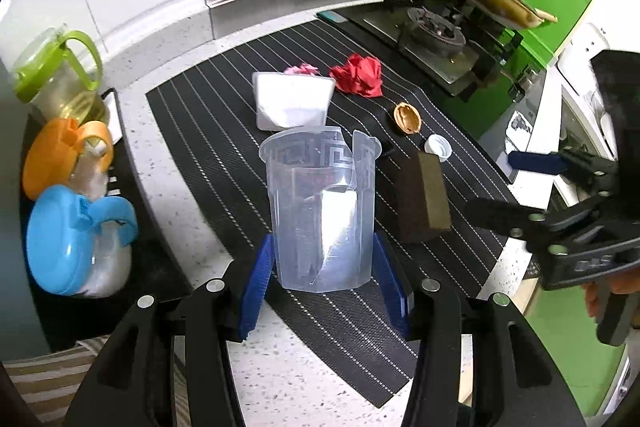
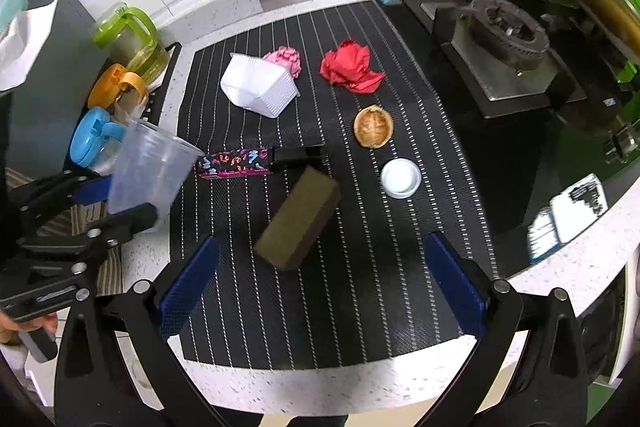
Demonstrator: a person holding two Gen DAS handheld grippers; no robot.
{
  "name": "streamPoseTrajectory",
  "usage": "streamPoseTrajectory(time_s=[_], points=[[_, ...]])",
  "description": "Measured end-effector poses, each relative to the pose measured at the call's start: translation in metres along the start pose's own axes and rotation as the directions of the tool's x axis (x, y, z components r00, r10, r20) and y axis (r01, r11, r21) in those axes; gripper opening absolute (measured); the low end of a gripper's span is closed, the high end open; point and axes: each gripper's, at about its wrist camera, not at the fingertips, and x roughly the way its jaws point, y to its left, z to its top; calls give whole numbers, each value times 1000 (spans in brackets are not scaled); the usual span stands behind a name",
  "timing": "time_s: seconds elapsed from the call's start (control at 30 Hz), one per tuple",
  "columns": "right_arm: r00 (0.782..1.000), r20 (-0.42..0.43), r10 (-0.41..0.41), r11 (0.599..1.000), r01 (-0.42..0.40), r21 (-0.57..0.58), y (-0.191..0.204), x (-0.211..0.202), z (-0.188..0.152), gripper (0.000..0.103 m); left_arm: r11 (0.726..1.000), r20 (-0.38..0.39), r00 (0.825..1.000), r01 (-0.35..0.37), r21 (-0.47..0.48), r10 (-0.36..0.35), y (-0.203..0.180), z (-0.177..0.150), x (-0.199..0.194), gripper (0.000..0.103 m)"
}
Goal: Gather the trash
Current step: 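Grasp the brown sponge with the right gripper while the left holds the measuring cup, then carry the measuring cup and sponge over the pink wastebasket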
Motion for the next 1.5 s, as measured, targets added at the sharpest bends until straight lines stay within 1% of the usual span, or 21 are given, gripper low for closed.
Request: streamPoseTrajectory(time_s=[0.13,0.2,0.23,0.27,0.3,0.37,0.4,0.43,0.47,0.5,0.57,0.63,0.83,0.97,1.03,1.17,1.23,1.33,1.37,1.47,1.5], points=[[999,-27,19,999,-18,29,2,17,3,100,1000,2,1000,2,-3,-2,4,1,0,49],[999,-41,28,999,-26,38,3,26,4,95,1000,0,1000,6,-9,-6,6,0,1,49],[998,-52,30,999,-27,42,3,31,5,84,1000,-1,1000,8,-10,-8,7,0,2,49],[998,-63,29,999,-26,46,4,35,5,77,1000,-2,1000,9,-11,-9,7,0,2,49],[997,-73,33,998,-29,51,4,39,6,75,1000,-4,1000,12,-12,-12,8,0,3,49],[995,-91,49,997,-43,60,4,47,7,62,1000,-7,1000,18,-14,-19,10,0,4,49],[994,-99,51,997,-45,59,5,51,7,58,1000,-8,1000,20,-14,-20,10,0,5,49],[993,-102,53,997,-47,58,5,52,6,49,1000,-9,1000,22,-14,-23,10,0,6,49],[992,-102,70,996,-64,60,6,53,6,43,1000,-11,1000,25,-14,-25,10,0,6,49],[992,-100,74,996,-69,57,7,53,6,42,1000,-12,1000,27,-12,-27,10,0,6,49],[994,-92,60,998,-56,38,11,51,6,33,999,-13,999,35,-7,-36,9,0,6,49],[996,-82,48,998,-45,34,13,46,5,28,999,-13,999,41,3,-41,7,0,6,49],[1000,-15,18,998,-17,61,12,15,-6,27,995,-1,998,70,67,-70,-4,4,-3,49],[998,59,-22,991,14,136,2,-24,-27,27,982,10,994,107,154,-110,-23,9,-12,50],[994,96,-52,982,34,186,-6,-47,-44,27,968,11,990,133,213,-139,-40,12,-16,49],[981,145,-131,953,84,292,-28,-89,-78,27,924,5,978,196,328,-209,-81,15,-21,50],[971,159,-181,930,116,348,-39,-110,-100,27,893,-8,969,231,386,-247,-108,13,-23,50],[949,166,-267,880,170,444,-62,-145,-148,27,842,-40,952,287,457,-303,-152,6,-24,50],[943,164,-288,863,182,472,-68,-154,-162,27,825,-51,946,305,475,-320,-165,3,-24,50],[928,149,-341,815,212,540,-89,-175,-204,27,760,-95,923,362,539,-372,-216,-13,-23,50],[924,143,-355,798,219,562,-95,-180,-218,27,747,-109,918,375,550,-381,-228,-19,-23,50]])
